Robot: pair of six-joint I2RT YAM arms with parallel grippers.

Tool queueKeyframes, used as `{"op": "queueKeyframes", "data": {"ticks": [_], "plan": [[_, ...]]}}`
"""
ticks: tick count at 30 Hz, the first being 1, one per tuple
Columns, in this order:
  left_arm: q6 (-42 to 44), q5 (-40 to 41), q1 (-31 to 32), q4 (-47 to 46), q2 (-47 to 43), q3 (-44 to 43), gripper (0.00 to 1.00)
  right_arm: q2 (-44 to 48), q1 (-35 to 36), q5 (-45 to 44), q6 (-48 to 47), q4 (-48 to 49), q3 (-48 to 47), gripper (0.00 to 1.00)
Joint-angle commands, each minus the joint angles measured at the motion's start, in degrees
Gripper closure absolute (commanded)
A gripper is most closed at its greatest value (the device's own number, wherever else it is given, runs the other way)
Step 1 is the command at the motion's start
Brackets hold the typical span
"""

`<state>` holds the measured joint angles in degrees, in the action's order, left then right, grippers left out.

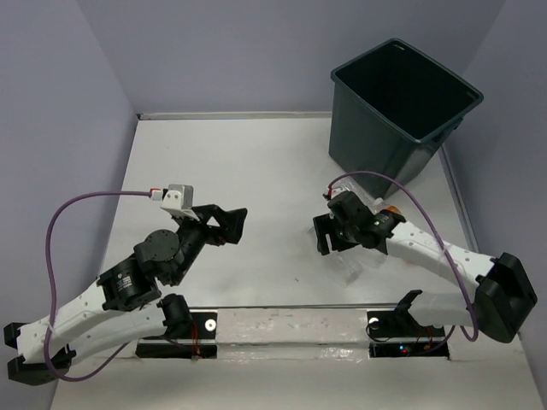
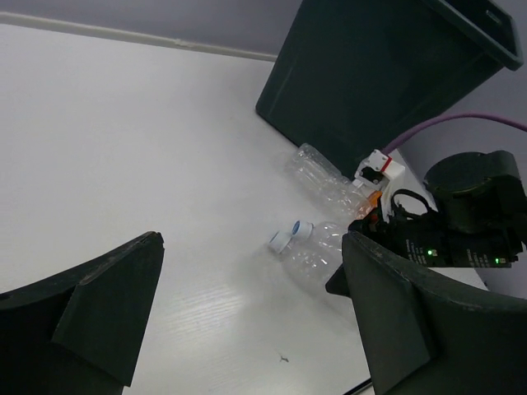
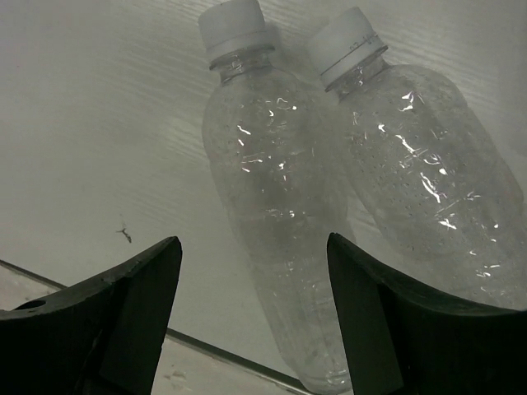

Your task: Put the plastic bottles in the bin

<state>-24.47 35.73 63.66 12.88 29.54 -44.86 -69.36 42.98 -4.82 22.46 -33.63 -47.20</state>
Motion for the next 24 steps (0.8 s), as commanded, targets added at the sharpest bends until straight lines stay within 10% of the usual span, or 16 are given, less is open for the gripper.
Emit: {"op": "queueKeyframes", "data": {"ticks": [1, 10, 16, 24], "plan": [[1.18, -0.65, 0.15, 0.04, 1.66, 0.04, 0.01, -4.98, 0.96, -2.21, -0.84, 2.95, -2.54, 0.23], [1.27, -0.31, 0.15, 0.91, 2.89, -0.23, 0.01, -15.44, 3.86, -1.51, -1.89, 7.34, -5.53, 0.27], [0.04, 0.4, 0.15, 1.09, 3.24, 0.21, 0.01, -11.43, 5.18, -0.72, -2.41, 9.9, -9.3, 0.59], [-10.83, -3.01, 0.15, -4.87, 8.76, 4.07, 0.01, -4.64, 3.43, -24.21, -17.15, 8.05, -38.78, 0.63]]}}
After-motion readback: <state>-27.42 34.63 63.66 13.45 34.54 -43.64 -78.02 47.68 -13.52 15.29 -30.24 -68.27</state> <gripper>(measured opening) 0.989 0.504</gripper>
